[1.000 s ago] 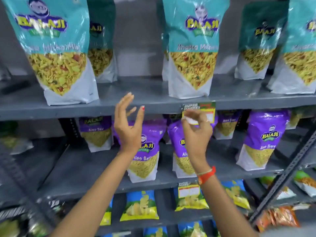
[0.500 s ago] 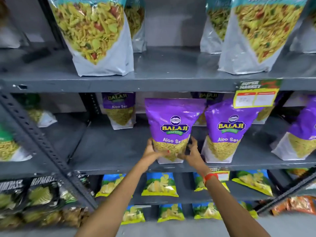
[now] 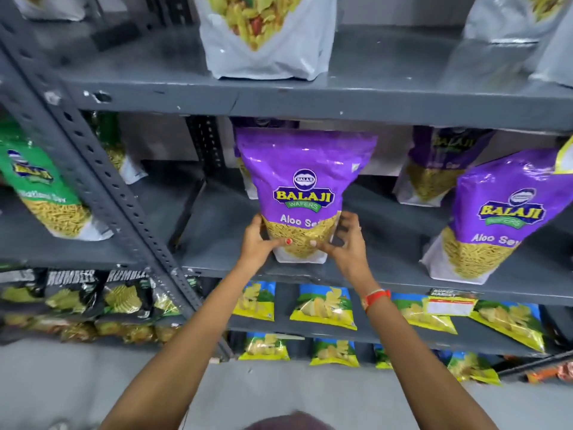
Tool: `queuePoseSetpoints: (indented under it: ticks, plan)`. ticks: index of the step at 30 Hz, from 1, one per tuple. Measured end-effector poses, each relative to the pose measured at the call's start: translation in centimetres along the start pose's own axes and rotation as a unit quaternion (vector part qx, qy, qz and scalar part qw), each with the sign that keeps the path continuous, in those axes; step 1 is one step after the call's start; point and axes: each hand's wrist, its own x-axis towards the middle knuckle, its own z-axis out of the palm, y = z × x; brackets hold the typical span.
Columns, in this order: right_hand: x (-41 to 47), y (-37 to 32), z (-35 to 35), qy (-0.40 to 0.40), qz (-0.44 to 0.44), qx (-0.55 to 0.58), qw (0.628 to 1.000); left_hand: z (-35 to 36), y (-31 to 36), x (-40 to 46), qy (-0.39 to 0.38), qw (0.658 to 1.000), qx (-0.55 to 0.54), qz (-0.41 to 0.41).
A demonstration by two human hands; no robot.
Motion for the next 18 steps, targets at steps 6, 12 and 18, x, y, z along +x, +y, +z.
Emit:
queuePoseSetpoints:
  ticks: [6,12,18]
  plan:
    - [-0.3,0.1,5.8,-0.021,0.012,0.044,0.999,-5.4,-1.4,0.1,0.017,0.999,0.027,-0.014]
    - [-0.5,0.2,7.9,-0.012,0.014,0.05,0.999,-7.3,-1.9,0.4,0.011,0.999,0.028,-0.024]
    - [-1.0,0.2,8.1,-0.005,0.013,0.049,0.999,-7.5,-2.2,0.5,0.013,0.999,0.044,-0.022]
